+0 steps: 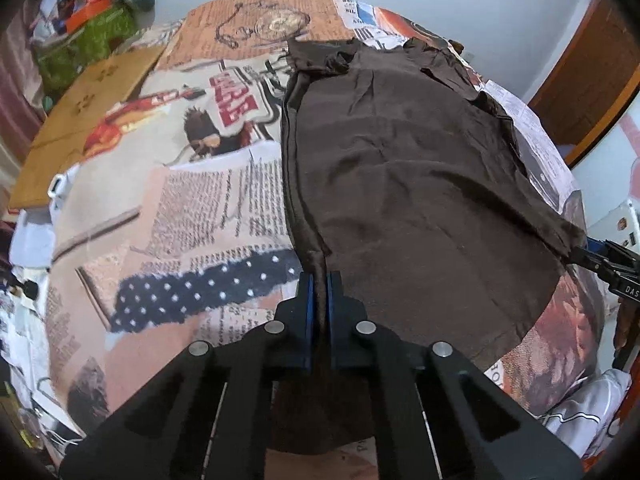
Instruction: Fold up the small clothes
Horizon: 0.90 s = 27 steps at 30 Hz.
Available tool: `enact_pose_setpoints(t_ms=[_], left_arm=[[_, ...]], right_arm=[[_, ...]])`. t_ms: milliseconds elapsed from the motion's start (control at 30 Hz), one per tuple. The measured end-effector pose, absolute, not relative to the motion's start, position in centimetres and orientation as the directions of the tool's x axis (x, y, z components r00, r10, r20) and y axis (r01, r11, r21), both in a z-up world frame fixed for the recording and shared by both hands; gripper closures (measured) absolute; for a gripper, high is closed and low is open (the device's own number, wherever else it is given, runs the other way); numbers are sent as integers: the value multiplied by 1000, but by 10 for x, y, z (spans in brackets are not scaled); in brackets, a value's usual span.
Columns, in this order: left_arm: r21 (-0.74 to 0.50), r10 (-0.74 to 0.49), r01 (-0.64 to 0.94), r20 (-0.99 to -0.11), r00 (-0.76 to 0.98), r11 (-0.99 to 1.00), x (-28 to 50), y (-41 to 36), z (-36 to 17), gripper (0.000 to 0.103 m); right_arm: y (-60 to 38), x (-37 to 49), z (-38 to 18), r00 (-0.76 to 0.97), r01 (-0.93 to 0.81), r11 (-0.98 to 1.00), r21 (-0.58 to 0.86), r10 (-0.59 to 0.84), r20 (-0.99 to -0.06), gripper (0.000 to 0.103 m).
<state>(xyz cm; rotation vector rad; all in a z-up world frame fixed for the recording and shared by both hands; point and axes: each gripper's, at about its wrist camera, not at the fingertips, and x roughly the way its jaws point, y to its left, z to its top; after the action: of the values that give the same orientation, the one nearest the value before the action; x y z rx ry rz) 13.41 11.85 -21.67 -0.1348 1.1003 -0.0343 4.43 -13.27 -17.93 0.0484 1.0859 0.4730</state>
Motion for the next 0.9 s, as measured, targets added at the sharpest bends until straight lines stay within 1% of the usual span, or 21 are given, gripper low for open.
enact_pose_setpoints(t_ms=[33,67,100,167,233,433,667,900], left_arm=[[-122,-87,-46,-881,466,992,135,120,-213,98],[-124,-85,-52,-876,475,991,135,123,-209,98],[-129,-86,-57,-871,485,990,136,125,-206,98],[-131,-80,-66,-858,507,989,138,129,-197,98],[-119,-65,-69,-847,528,991,140,131,-188,98],[-88,-32,-67,-810,585,994,146,132,-164,98],[-77,-18,-64,-764,644,995,160,130,-137,100],[-78,-22,-48,-715,699,996,189,128,-110,101]], right_arm=[[-132,44,-180,376,-348,899,265,393,-839,57],[-131,45,-181,371,-350,898,265,393,-841,67],[-131,46,-182,363,-353,896,268,395,-844,71],[-130,45,-181,363,-364,890,276,409,-838,85],[-128,43,-177,378,-380,882,278,422,-824,92],[-128,45,-164,410,-388,866,316,469,-783,96],[-133,58,-139,464,-379,851,363,514,-721,97],[-133,84,-116,525,-384,844,374,533,-663,97]])
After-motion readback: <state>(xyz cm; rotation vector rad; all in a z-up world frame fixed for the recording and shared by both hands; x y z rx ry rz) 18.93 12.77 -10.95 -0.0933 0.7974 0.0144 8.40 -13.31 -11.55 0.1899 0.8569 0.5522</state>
